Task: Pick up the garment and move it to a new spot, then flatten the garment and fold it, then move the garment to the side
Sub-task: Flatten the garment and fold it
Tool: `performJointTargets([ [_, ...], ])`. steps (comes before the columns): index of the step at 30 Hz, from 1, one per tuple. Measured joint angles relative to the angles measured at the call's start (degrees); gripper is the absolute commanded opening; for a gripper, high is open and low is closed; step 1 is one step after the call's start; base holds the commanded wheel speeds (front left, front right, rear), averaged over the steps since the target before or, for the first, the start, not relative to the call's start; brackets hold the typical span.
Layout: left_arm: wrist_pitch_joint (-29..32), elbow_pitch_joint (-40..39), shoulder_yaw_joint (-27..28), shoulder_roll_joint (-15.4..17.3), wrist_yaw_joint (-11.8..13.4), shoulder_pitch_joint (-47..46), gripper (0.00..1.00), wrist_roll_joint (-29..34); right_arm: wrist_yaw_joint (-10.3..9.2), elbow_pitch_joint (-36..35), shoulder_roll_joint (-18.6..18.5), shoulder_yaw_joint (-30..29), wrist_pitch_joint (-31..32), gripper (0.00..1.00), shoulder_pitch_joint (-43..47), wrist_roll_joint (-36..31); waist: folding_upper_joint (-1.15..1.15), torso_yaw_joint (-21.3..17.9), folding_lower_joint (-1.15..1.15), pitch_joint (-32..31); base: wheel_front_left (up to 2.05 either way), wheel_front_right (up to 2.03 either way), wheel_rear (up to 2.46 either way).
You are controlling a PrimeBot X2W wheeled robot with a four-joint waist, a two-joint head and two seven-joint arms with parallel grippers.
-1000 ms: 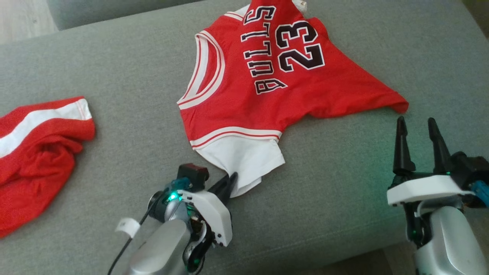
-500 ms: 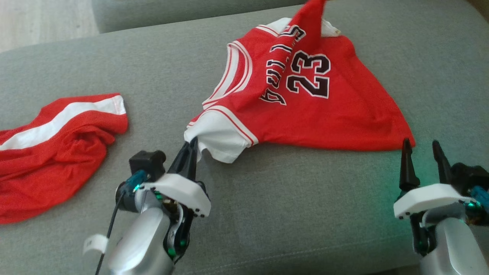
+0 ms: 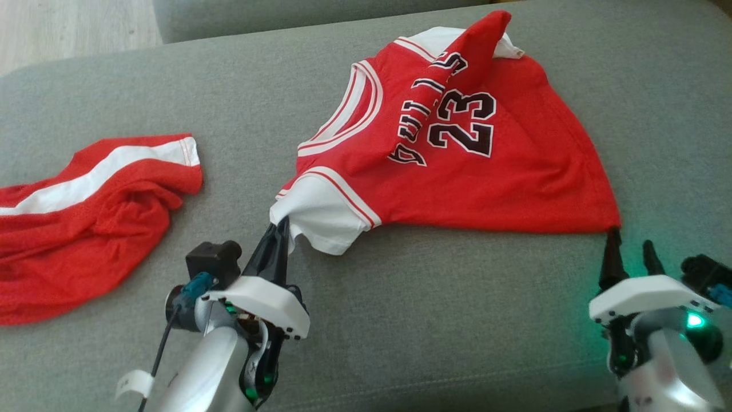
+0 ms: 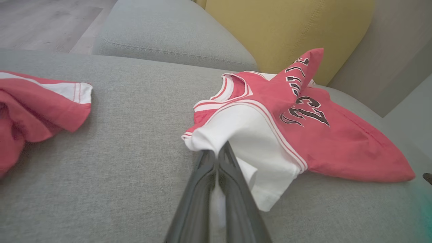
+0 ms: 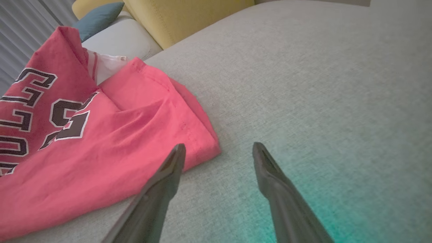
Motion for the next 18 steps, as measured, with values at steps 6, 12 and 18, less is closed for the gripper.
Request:
performJointTargets([
  [6,0.0,0.0,0.26,-0.21,-0.69,0.0,0.0,0.93,0.0,8.75,0.0,0.59,-2.33,1.0,-4.55,2.24,0.0,0.76,0.0,0.95,0.0,0.0,0.0],
  [12,0.0,-0.03,0.57,-0.3,-1.26,-0.01,0.0,1.54,0.0,14.67,-0.11,0.19,-3.57,1.0,-8.98,2.13,0.0,1.23,0.0,1.99,0.0,0.0,0.0],
  [18,0.0,-0.1,1.49,-0.44,-1.77,-0.01,0.0,2.01,0.0,16.23,-0.16,-1.54,-3.82,1.0,-10.91,0.66,0.0,1.36,0.0,2.59,0.0,0.0,0.0],
])
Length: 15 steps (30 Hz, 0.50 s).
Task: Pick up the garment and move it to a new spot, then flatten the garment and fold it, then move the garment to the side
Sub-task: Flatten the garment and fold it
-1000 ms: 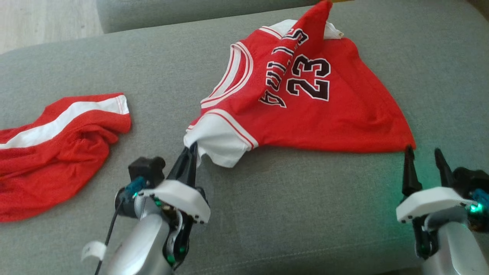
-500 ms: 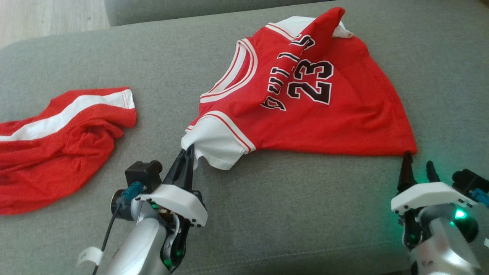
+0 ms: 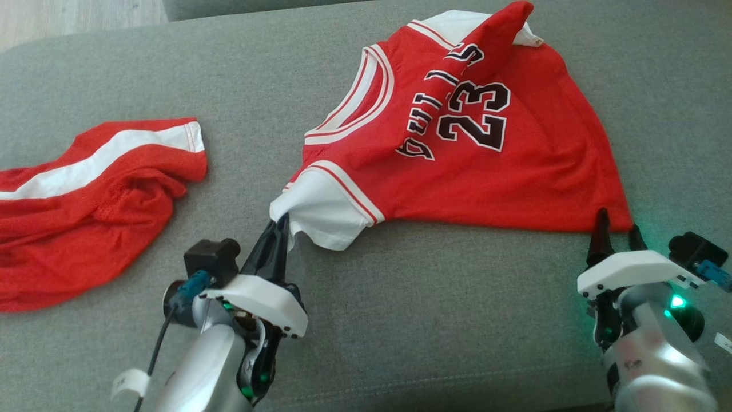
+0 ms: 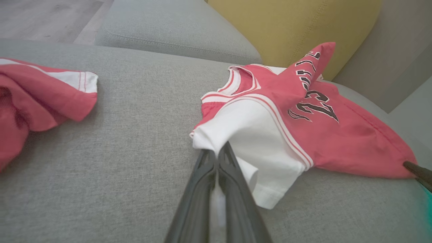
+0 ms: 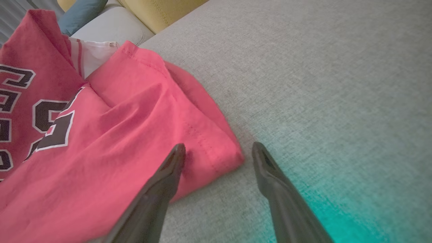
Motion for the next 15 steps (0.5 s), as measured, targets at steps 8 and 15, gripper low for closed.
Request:
performJointTargets([
  [8,0.0,0.1,0.83,-0.09,-0.67,0.25,0.0,0.9,0.0,-1.18,0.01,-0.05,0.07,0.0,0.19,-0.42,0.0,-0.24,0.0,-0.9,0.0,0.0,0.0],
  [15,0.0,-1.61,3.94,-0.31,-1.4,2.29,0.0,0.36,0.0,-14.59,0.01,6.24,0.07,0.0,2.97,0.03,0.0,-0.58,0.0,-3.52,0.0,0.0,0.0],
])
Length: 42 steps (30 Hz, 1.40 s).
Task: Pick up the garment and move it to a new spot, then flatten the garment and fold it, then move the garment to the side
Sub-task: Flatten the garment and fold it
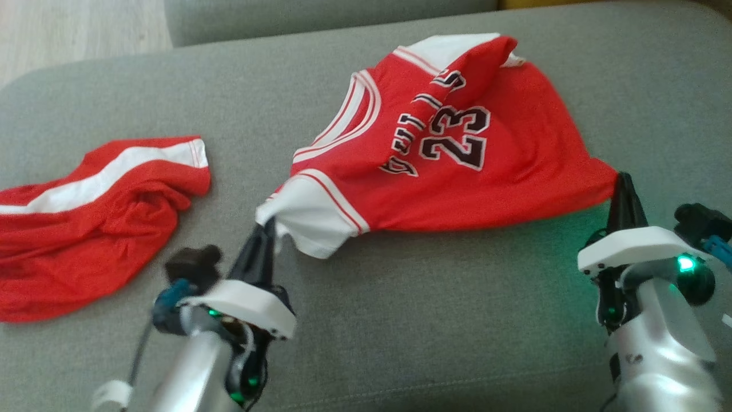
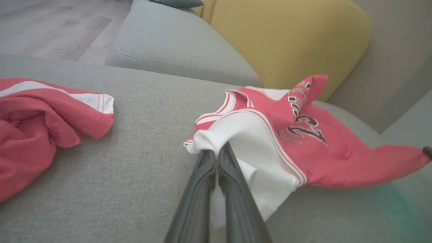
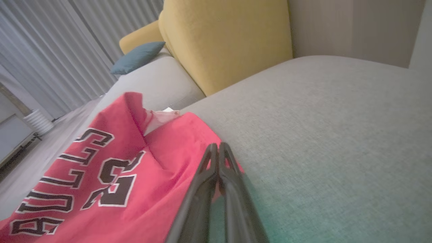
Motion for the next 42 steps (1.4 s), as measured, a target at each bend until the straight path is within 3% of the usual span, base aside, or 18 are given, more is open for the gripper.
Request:
performJointTargets([
  [4,0.0,-0.82,2.42,-0.12,-1.11,-0.02,0.0,-4.45,0.0,-6.95,0.04,2.48,0.0,0.0,2.72,0.29,0.0,-0.14,0.0,-1.27,0.0,0.0,0.0],
  [14,0.09,-11.31,7.23,-0.05,-2.6,-3.39,0.0,-6.3,0.0,-29.7,0.03,7.86,-0.01,0.0,4.28,-0.78,0.0,-0.58,0.0,-6.34,0.0,0.0,0.0],
  [19,2.45,-20.24,8.96,-0.04,-2.43,-9.44,0.0,-8.69,0.0,-39.58,0.02,7.89,0.04,0.0,2.05,-2.8,0.0,-0.53,0.0,-8.52,0.0,0.0,0.0],
  [25,5.54,-30.6,9.72,-0.07,0.13,-14.58,0.0,-9.2,0.0,-49.02,-0.02,6.94,2.14,0.0,-1.9,-4.49,0.0,-0.43,0.0,-10.44,0.0,0.0,0.0],
  [34,12.29,-38.89,9.43,-0.26,5.1,-16.01,0.0,-10.76,0.0,-54.86,-0.04,5.98,8.86,0.0,-1.8,-5.76,0.0,-0.3,0.0,-10.81,0.0,0.0,0.0],
  [39,16.53,-34.64,10.16,-0.01,5.97,-20.54,0.0,-13.27,0.0,-51.91,-0.08,7.14,12.92,0.0,-2.65,-5.93,0.0,-0.61,0.0,-8.39,0.0,0.0,0.0],
  [42,19.91,-28.22,11.22,1.99,4.92,-27.73,0.0,-14.48,0.0,-46.91,-0.22,8.27,14.4,0.0,-8.26,-7.45,0.0,-0.92,0.0,-5.12,0.0,0.0,0.0],
])
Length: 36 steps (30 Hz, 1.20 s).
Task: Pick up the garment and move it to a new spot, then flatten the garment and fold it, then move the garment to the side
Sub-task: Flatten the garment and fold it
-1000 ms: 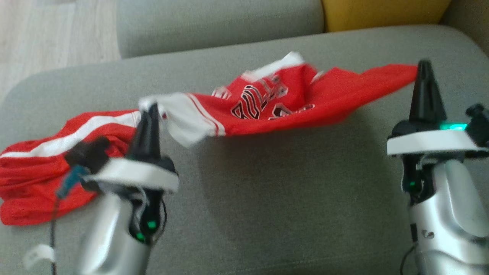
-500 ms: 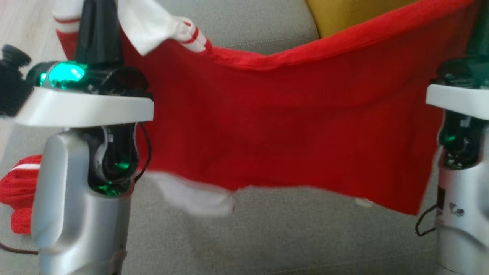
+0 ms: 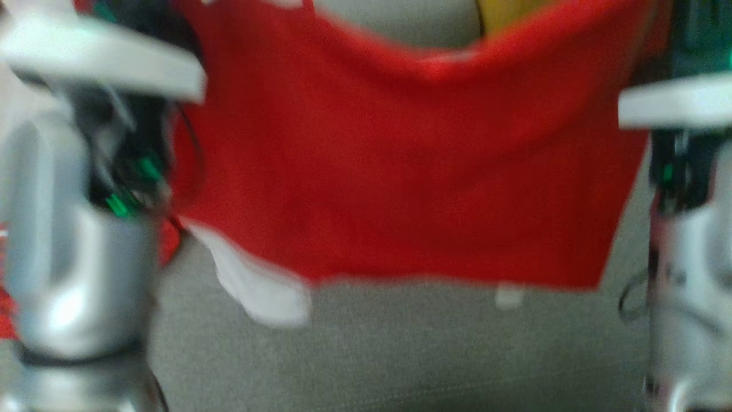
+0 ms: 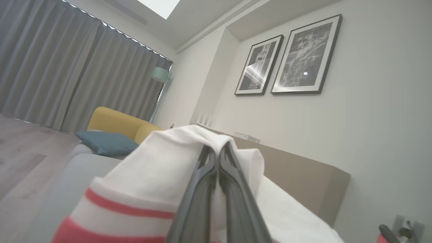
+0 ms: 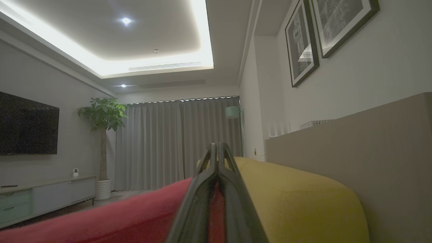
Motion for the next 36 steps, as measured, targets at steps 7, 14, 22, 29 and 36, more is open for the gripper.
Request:
performJointTargets([
  [7,1.04,19.44,3.19,5.27,-2.7,-26.78,0.0,1.44,0.0,18.4,-2.6,-1.22,-1.43,0.0,-28.64,-3.48,0.0,-0.75,0.0,11.31,0.0,0.0,0.0],
  [14,-9.04,35.38,3.53,4.9,-7.08,-44.65,0.0,3.41,0.0,36.43,-3.98,-5.86,-12.07,0.0,-48.87,-9.28,-0.01,-0.14,0.01,22.27,0.0,0.0,0.0],
  [22,-17.44,43.52,0.31,3.09,-11.49,-47.67,0.0,4.85,0.0,39.19,-2.89,-11.7,-14.51,0.0,-52.87,-10.63,-0.01,2.37,0.01,28.63,0.0,0.0,0.0],
  [29,-19.22,48.41,-3.32,2.21,-12.54,-38.94,0.0,2.59,0.0,44.93,-2.25,-9.8,-14.7,0.0,-39.08,-9.7,-0.01,4.65,0.02,29.49,0.0,0.0,0.0],
  [36,-19.46,46.66,-14.12,4.66,-12.59,-21.87,0.0,-0.35,0.0,58.31,-5.53,-6.21,-13.46,0.0,-28.81,-9.4,0.0,4.64,0.0,25.37,0.0,0.0,0.0],
])
